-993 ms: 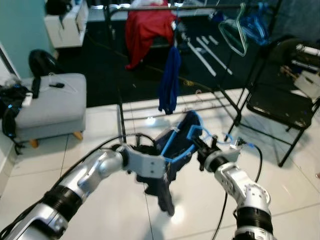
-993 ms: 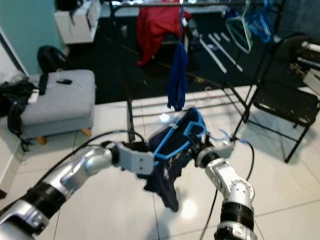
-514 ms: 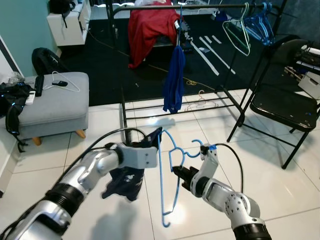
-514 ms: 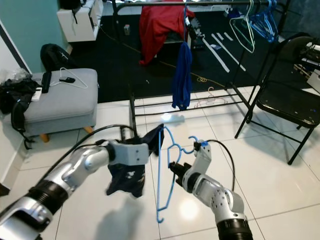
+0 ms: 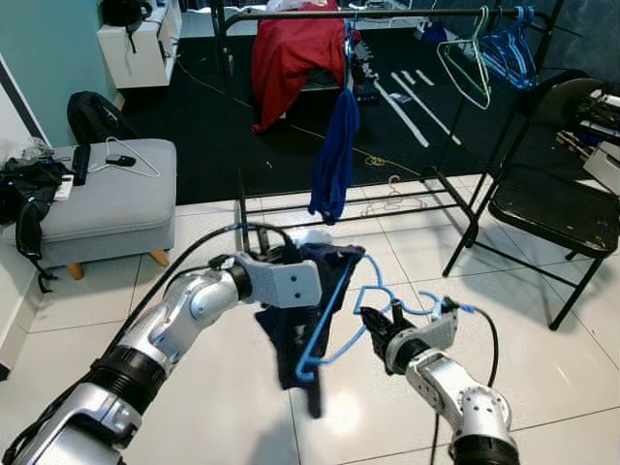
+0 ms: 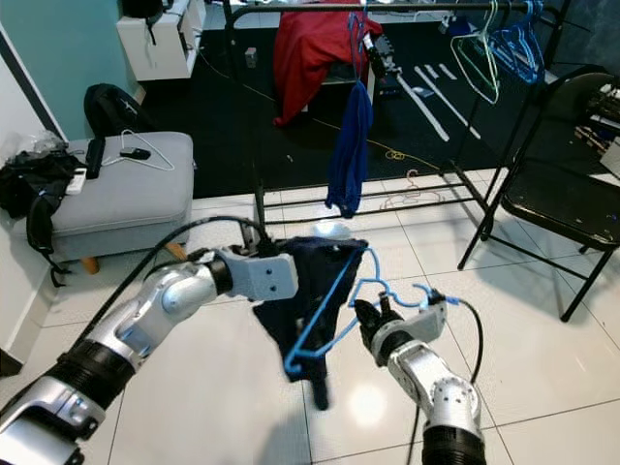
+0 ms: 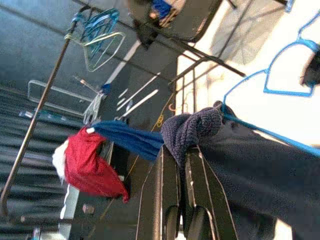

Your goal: Hang hanger

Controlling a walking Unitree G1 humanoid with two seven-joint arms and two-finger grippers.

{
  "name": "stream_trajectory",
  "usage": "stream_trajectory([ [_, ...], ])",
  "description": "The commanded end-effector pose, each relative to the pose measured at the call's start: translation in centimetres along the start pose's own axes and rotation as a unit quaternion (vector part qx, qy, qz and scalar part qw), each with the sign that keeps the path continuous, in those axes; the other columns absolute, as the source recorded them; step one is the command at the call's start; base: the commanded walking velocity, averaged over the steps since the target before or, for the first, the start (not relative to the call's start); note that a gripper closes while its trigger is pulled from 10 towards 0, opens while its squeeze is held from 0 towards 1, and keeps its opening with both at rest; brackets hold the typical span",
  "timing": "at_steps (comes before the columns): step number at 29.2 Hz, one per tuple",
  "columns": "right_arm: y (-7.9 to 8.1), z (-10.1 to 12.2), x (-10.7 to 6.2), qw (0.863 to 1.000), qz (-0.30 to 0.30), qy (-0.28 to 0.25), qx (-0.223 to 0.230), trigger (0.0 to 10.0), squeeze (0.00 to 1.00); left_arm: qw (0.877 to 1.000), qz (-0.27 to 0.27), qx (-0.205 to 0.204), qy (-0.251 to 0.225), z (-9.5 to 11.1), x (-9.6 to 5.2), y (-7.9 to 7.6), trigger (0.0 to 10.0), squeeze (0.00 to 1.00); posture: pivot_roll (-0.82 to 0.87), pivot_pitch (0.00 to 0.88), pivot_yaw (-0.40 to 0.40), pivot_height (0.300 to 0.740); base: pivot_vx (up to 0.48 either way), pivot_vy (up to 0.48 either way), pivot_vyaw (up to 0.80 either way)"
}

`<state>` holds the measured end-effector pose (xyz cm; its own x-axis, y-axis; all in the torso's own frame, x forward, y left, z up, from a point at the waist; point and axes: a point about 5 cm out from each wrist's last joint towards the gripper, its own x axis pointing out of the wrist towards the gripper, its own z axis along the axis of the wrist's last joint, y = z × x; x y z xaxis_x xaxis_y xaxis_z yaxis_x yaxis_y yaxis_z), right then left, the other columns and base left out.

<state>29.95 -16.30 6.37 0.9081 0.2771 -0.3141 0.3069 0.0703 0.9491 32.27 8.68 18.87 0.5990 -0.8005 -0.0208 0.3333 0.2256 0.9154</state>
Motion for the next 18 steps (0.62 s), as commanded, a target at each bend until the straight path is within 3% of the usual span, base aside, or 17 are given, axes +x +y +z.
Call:
stream_trajectory([
  [1, 0.7, 0.4, -0.2, 0.999, 0.027, -0.005, 0.027, 10.0, 0.00, 0.999, -0.029, 0.010, 0.020, -0.9, -0.9, -0.9, 10.0, 0.00, -0.02, 0.111, 0.000, 0.740, 0.000, 0.000, 0.00],
  [4, 1.9, 0.1, -0.5, 0.997, 0.073, 0.012, 0.031, 10.0, 0.00, 0.997, -0.049, 0.020, 0.050, -1.9, -1.4, -1.7, 10.0, 0.00, -0.02, 0.112, -0.001, 0.740, 0.000, 0.000, 0.00],
  [5, 3.1, -0.3, -0.8, 0.992, 0.114, 0.034, 0.032, 10.0, 0.00, 0.994, -0.064, 0.024, 0.086, -3.3, -1.8, -2.7, 10.0, 0.00, -0.03, 0.111, 0.002, 0.740, 0.000, 0.000, 0.00],
  [7, 3.1, -0.3, -0.8, 0.992, 0.114, 0.034, 0.032, 10.0, 0.00, 0.994, -0.064, 0.024, 0.086, -3.3, -1.8, -2.7, 10.0, 0.00, -0.03, 0.111, 0.002, 0.740, 0.000, 0.000, 0.00],
  [11, 4.5, -1.1, -1.9, 0.979, 0.183, 0.076, 0.038, 10.0, 0.00, 0.984, -0.082, 0.003, 0.156, -5.9, -2.3, -4.5, 10.0, 0.00, -0.04, 0.107, 0.005, 0.740, 0.000, 0.000, 0.00],
  [18, 4.2, -1.1, -2.9, 0.978, 0.187, 0.085, 0.031, 10.0, 0.00, 0.976, -0.086, -0.012, 0.202, -7.6, -2.9, -4.7, 10.0, 0.00, -0.04, 0.109, 0.009, 0.740, 0.000, 0.000, 0.00],
])
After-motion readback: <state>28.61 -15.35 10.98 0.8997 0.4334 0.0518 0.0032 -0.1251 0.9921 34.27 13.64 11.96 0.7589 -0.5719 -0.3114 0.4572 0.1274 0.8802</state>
